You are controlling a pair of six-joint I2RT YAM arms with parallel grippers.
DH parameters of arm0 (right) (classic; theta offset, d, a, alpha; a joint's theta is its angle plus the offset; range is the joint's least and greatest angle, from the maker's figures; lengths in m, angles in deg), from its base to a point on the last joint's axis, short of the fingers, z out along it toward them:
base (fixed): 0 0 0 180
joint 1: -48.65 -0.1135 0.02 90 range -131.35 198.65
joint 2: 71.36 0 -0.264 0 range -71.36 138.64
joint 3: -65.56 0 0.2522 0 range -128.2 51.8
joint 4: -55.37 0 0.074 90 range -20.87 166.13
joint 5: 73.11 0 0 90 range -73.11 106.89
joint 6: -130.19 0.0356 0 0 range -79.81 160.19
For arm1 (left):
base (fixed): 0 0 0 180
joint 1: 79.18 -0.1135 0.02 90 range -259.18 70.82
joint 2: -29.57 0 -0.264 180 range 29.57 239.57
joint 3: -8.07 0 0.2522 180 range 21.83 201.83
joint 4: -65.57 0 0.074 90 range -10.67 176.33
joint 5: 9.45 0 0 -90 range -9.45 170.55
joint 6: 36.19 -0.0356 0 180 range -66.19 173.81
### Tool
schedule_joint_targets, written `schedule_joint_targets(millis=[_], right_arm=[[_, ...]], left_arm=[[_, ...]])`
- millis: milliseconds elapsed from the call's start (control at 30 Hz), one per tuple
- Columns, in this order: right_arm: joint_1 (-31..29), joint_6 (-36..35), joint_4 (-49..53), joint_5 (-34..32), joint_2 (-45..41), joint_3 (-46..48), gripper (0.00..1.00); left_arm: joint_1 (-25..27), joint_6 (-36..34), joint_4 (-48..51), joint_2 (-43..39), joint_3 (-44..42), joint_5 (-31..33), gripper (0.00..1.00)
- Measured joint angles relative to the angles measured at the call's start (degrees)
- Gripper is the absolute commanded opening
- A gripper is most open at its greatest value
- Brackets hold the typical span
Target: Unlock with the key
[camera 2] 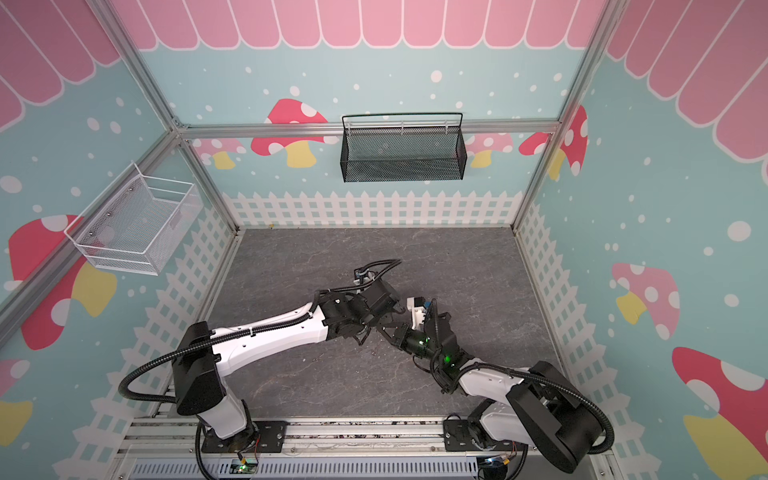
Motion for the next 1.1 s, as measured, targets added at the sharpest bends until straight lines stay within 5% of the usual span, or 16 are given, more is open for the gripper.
schedule_joint_targets(millis=[1100], right_arm=[[0.0, -0.2, 2.7, -0.4, -2.9, -0.5, 0.0]], left_arm=[[0.0, -0.2, 0.0, -0.2, 0.0, 1.0, 0.0]])
